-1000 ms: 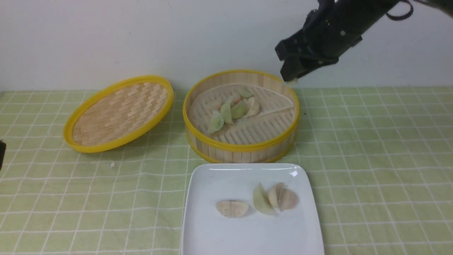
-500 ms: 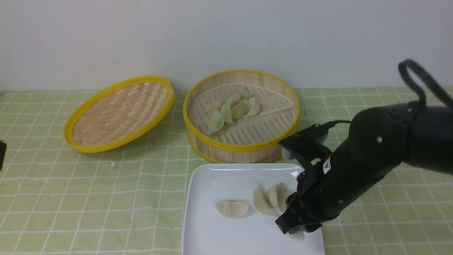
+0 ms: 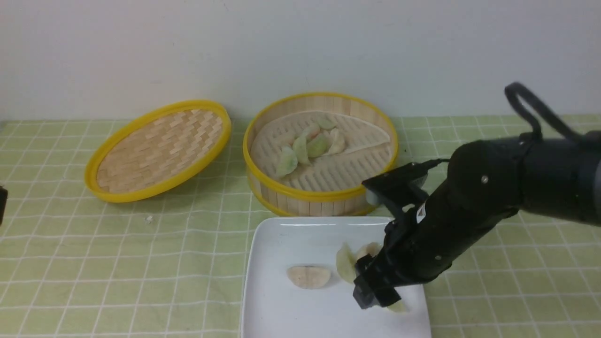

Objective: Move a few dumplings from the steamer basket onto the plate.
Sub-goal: Use the right arm to put the dumpling into the plate

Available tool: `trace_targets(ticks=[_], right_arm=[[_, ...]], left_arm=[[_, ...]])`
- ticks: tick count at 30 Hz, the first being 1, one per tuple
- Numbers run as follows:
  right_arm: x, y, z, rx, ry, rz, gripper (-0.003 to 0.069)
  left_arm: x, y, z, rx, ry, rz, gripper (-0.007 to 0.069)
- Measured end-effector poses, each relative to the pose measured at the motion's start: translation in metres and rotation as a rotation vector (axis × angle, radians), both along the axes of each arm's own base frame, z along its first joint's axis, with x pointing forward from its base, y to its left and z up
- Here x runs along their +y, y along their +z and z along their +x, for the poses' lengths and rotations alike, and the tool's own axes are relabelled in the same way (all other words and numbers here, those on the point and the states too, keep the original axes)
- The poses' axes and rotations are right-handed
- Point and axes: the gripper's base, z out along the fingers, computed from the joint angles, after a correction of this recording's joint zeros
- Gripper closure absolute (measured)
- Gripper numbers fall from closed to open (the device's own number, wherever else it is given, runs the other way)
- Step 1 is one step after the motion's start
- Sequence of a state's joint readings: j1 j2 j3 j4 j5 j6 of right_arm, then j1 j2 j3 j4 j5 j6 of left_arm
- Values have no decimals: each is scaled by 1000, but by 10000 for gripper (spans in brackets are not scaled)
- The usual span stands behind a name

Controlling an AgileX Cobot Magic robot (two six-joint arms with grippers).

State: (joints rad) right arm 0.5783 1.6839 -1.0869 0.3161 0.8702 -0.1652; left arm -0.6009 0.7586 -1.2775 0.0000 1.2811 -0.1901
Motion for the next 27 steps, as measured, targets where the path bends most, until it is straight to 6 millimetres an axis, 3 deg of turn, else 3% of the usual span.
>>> trace_targets(ticks=[3, 6, 7, 9, 10, 12, 16, 18, 21, 24, 27], right_arm=[[-6, 42, -11, -51, 4, 45, 204], [-22, 90, -32, -161, -2, 96, 379], [-33, 114, -47, -232, -10, 128, 477], [-50, 145, -68, -336, -32, 173, 587], [-52, 149, -71, -351, -34, 174, 603], [-81, 187, -107, -513, -75, 243, 655], [-125, 225, -165, -736, -117, 346, 672], [-147, 235, -196, -850, -136, 406, 673], [-172, 234, -230, -988, -169, 487, 673], [-188, 218, -252, -1064, -198, 545, 673], [-202, 189, -271, -1150, -230, 619, 673]], left_arm=[[0, 0, 0, -2, 0, -2, 630], [-1, 3, 2, -39, 0, -27, 630], [-2, 5, 3, -59, 0, -40, 630], [-4, 9, 5, -97, 0, -67, 630], [-4, 9, 5, -104, 0, -71, 630], [-5, 13, 8, -144, 0, -99, 630], [-7, 14, 11, -183, 0, -125, 630], [-9, 14, 13, -201, 0, -138, 630], [-11, 12, 17, -222, 0, -152, 630], [-14, 8, 20, -231, 0, -158, 630], [-16, 1, 24, -226, 0, -154, 630]])
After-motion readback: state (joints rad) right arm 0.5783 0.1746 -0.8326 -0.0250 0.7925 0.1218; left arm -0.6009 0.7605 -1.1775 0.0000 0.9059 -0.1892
